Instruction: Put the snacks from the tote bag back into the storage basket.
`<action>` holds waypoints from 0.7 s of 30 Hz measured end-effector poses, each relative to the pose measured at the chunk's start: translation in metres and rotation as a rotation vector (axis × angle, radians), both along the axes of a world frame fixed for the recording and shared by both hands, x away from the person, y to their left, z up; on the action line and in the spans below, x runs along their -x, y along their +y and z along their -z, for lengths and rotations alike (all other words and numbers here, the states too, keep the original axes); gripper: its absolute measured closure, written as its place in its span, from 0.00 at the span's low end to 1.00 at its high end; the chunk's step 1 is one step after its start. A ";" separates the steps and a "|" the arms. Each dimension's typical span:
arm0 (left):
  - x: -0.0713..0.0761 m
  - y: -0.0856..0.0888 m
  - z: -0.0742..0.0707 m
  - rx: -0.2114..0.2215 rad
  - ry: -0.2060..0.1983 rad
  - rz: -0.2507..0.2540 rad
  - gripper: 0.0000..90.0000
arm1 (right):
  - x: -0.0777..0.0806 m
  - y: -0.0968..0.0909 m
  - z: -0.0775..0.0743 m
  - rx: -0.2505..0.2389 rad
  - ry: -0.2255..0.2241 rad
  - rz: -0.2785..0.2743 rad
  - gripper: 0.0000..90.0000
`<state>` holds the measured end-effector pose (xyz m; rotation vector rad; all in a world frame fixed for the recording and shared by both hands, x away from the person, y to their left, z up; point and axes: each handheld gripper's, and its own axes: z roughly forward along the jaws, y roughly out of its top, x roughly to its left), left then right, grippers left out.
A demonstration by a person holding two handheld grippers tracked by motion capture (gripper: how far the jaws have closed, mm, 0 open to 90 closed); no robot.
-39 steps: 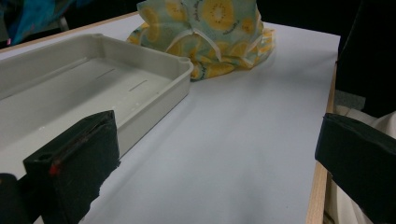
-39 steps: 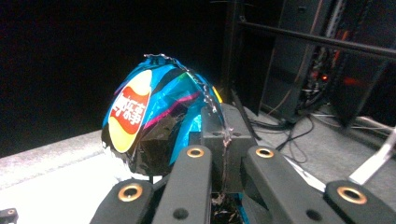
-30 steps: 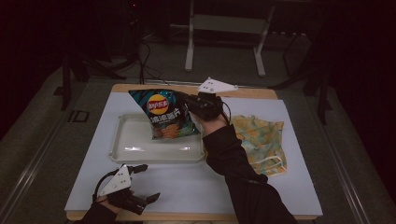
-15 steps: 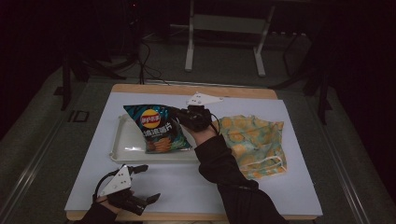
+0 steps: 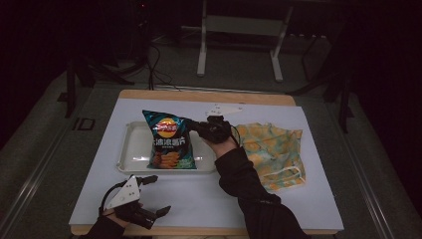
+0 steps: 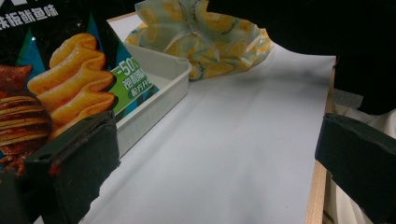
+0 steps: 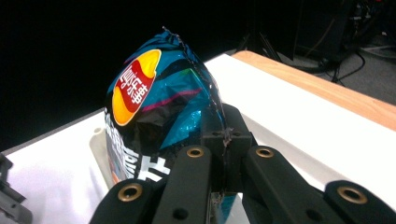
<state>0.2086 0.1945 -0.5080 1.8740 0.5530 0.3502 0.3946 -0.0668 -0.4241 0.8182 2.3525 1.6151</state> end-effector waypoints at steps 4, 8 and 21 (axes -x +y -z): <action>0.000 0.000 0.000 -0.003 0.000 0.002 0.00 | -0.005 -0.003 0.008 0.003 0.020 0.014 1.00; 0.000 0.000 0.000 0.000 0.000 0.002 0.00 | -0.010 -0.004 0.012 0.016 0.033 0.033 0.99; 0.000 0.000 0.000 0.002 0.004 0.006 0.00 | -0.031 -0.002 0.020 0.095 0.077 0.092 0.86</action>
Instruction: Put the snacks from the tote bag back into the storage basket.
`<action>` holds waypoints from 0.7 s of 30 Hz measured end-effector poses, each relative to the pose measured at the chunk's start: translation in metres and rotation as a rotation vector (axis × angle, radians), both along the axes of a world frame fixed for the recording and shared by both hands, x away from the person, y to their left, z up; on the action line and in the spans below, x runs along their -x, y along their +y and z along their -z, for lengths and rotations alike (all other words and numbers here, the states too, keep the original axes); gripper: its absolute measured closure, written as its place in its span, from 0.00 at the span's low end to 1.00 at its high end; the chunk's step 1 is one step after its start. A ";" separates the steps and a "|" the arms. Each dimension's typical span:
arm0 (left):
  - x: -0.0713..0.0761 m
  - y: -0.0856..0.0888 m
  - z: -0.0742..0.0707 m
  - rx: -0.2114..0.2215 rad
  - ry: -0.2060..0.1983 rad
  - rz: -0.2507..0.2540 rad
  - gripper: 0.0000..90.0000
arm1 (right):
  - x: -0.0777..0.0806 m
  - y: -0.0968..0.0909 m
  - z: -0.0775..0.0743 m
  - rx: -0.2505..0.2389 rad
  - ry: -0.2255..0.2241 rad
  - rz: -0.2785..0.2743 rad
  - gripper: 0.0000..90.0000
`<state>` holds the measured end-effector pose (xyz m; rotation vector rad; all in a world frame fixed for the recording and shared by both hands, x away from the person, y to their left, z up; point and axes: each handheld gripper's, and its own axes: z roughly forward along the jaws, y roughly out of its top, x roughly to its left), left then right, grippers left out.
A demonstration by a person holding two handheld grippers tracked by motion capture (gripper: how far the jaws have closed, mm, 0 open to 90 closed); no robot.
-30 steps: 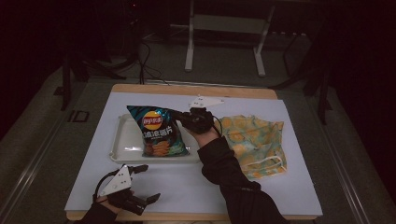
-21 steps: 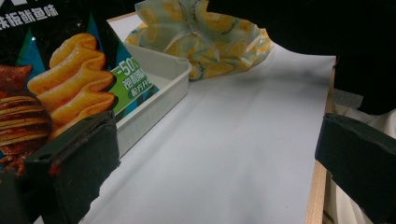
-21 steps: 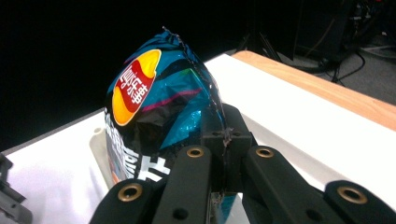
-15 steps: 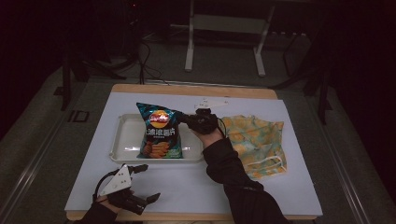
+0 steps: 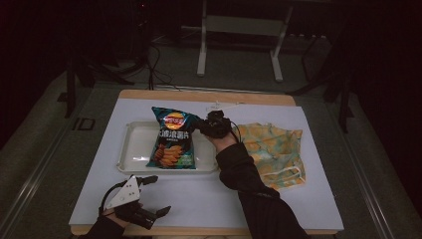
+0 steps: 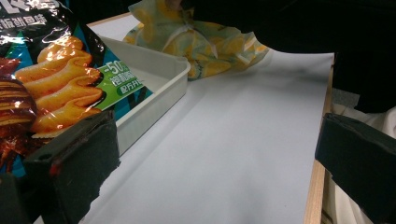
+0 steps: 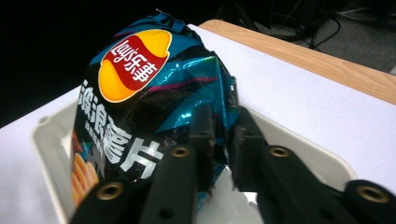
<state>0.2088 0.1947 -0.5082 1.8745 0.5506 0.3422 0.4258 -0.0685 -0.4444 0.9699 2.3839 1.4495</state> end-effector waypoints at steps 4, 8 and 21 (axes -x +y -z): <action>0.000 0.000 0.000 -0.001 0.002 0.001 0.00 | -0.007 -0.001 0.000 0.025 0.023 0.023 0.78; 0.000 0.000 0.000 0.000 0.003 0.000 0.00 | -0.007 -0.003 -0.003 0.067 0.023 0.025 0.75; -0.001 0.000 0.000 0.000 0.004 -0.007 0.00 | 0.001 -0.026 -0.038 0.115 -0.036 0.038 0.61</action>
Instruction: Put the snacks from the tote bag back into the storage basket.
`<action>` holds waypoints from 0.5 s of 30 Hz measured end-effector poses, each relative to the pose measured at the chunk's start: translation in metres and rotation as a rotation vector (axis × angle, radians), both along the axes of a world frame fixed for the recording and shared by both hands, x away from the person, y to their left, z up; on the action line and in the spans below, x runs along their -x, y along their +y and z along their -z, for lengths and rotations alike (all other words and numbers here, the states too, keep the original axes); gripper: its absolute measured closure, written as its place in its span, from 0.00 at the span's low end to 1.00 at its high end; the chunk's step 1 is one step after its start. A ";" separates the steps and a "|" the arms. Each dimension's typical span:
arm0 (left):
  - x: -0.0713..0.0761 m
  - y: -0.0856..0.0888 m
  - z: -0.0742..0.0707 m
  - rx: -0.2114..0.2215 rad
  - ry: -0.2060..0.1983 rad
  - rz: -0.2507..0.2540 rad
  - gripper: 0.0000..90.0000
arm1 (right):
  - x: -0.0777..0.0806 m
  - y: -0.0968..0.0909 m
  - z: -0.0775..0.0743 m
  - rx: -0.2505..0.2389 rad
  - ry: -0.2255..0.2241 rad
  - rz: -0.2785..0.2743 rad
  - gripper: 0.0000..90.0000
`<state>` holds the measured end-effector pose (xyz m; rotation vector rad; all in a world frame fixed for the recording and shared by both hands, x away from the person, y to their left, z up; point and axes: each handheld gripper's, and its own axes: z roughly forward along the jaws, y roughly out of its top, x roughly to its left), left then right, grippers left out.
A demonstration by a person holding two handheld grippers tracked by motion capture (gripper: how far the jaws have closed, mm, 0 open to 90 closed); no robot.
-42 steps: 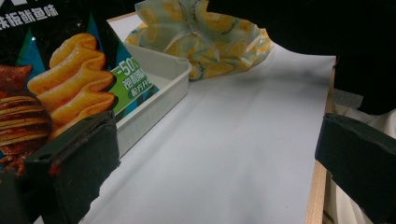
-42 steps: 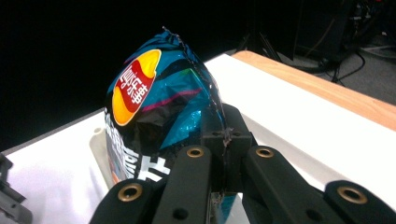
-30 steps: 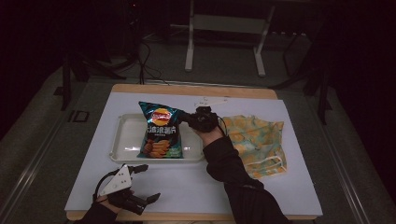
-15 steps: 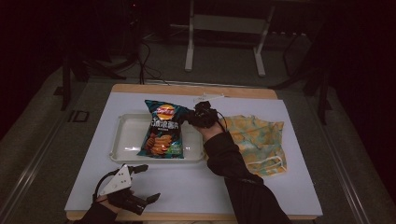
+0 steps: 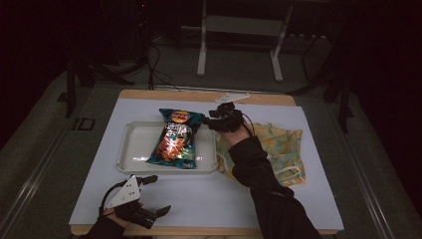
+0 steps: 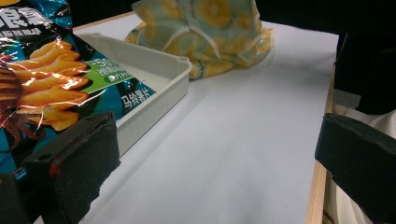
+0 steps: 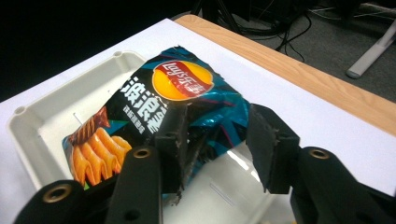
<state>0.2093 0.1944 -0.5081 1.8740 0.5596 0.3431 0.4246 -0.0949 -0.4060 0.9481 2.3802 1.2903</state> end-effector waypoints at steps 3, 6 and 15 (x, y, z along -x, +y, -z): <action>0.000 0.000 0.000 -0.002 0.001 0.001 0.00 | 0.001 -0.011 -0.008 -0.010 -0.011 0.008 0.52; 0.000 0.000 0.000 -0.002 0.002 0.001 0.00 | 0.002 -0.022 -0.015 -0.020 -0.002 0.005 0.39; -0.001 0.000 0.000 -0.002 0.004 0.001 0.00 | 0.006 -0.052 -0.022 -0.035 -0.012 0.019 0.15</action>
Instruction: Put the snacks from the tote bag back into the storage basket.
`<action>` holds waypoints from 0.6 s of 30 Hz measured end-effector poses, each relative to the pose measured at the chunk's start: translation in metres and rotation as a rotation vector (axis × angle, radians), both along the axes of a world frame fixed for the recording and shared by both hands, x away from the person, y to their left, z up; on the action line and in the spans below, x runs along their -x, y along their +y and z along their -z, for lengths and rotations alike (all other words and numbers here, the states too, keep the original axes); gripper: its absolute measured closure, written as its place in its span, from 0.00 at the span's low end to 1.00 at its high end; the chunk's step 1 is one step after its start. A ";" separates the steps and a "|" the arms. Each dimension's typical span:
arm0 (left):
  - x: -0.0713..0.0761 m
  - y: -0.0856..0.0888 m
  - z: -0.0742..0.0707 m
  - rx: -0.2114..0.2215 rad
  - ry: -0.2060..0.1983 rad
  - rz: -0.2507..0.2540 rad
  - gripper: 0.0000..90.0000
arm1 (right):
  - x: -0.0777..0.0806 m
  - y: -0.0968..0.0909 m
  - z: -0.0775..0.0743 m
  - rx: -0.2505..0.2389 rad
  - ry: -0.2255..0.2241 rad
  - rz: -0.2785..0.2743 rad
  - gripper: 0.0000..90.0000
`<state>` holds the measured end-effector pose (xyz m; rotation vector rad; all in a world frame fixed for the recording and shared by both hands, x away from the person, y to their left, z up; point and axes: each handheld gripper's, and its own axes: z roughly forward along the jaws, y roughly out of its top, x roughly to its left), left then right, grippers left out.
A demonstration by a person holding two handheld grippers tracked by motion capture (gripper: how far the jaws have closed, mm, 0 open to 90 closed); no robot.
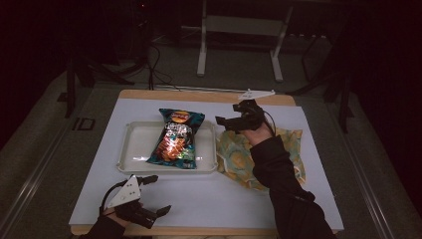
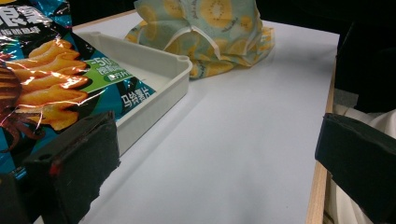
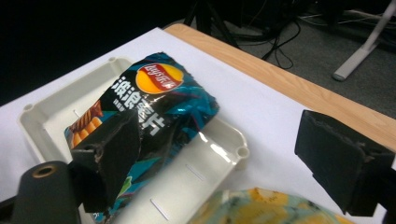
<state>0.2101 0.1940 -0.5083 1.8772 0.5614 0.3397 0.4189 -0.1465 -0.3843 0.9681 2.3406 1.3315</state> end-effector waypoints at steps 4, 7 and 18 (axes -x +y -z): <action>0.000 0.000 0.000 -0.001 0.000 0.000 0.00 | 0.003 -0.022 -0.001 0.029 -0.001 0.019 0.15; 0.000 0.000 0.000 -0.002 0.002 -0.001 0.00 | 0.006 -0.035 -0.003 0.047 -0.006 0.041 0.15; 0.000 0.000 0.000 -0.001 0.002 -0.002 0.00 | 0.020 -0.090 -0.018 0.032 -0.061 0.166 0.16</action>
